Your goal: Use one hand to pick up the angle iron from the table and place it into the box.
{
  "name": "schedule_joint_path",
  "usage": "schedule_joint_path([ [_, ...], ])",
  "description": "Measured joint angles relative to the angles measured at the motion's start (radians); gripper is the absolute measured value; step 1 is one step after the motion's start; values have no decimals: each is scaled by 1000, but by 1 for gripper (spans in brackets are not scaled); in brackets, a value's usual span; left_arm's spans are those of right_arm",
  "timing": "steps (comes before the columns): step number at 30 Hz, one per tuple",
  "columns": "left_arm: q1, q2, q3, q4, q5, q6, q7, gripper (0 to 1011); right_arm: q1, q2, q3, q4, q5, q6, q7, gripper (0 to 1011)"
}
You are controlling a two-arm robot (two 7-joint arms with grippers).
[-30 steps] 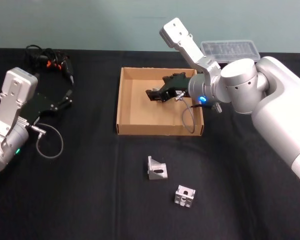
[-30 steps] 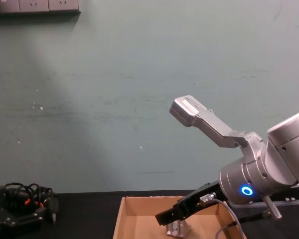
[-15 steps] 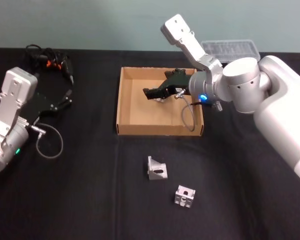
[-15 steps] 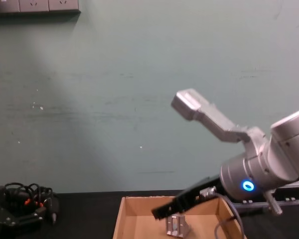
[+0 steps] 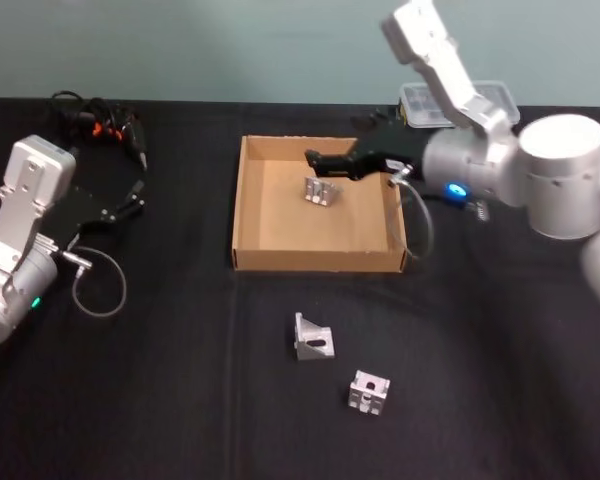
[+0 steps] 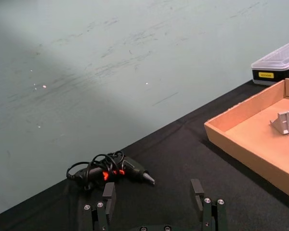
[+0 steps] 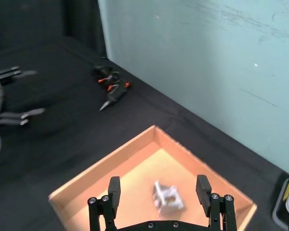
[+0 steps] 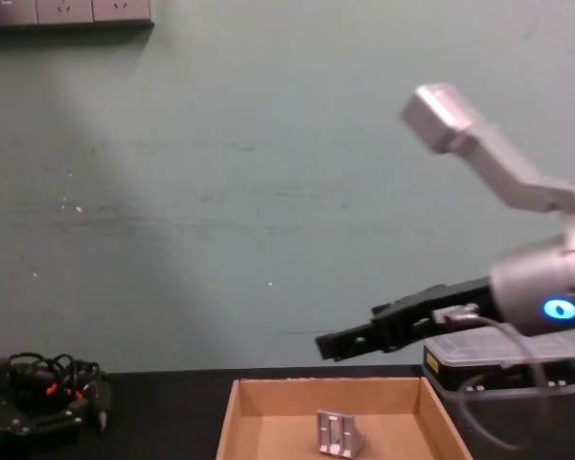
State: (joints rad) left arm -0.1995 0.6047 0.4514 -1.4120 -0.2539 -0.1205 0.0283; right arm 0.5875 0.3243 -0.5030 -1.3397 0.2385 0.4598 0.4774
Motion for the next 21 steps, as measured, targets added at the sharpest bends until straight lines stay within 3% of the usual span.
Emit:
schedule_joint_path([
  [7, 0, 0, 0, 0, 0, 0, 0, 1011, -121, 115, 39, -164, 63, -1, 53, 1003],
  [10, 0, 0, 0, 0, 0, 0, 0, 1011, -199, 186, 58, -249, 98, -17, 86, 1003],
  [16, 0, 0, 0, 0, 0, 0, 0, 1011, -305, 314, 43, -340, 112, -126, 179, 1003],
  [21, 0, 0, 0, 0, 0, 0, 0, 1011, -345, 380, 22, -367, 127, -179, 246, 1003],
])
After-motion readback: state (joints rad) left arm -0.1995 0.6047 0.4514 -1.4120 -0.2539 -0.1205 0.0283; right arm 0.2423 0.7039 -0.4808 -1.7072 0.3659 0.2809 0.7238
